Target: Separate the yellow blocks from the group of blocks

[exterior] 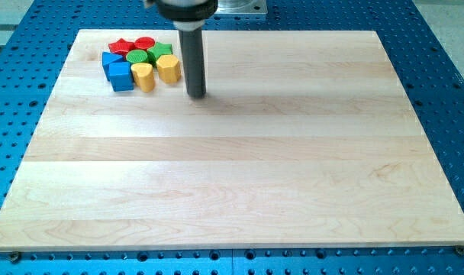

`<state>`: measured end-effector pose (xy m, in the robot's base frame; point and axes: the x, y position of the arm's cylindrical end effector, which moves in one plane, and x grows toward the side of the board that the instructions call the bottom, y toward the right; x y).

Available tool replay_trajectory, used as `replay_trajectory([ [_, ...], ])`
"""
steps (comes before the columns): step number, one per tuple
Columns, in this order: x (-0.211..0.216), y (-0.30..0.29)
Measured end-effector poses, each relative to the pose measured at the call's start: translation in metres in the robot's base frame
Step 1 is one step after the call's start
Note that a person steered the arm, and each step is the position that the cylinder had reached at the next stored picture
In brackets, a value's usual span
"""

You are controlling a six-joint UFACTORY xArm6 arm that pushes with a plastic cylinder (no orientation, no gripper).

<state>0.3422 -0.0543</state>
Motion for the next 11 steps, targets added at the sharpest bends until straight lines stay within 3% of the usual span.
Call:
replay_trajectory([
  [1,-0.036,0.000],
  [3,-0.045,-0.036],
  [5,0.032,-0.125],
  [6,0.074,-0.134],
  [9,0.127,-0.178],
  [11,0.120,-0.189],
])
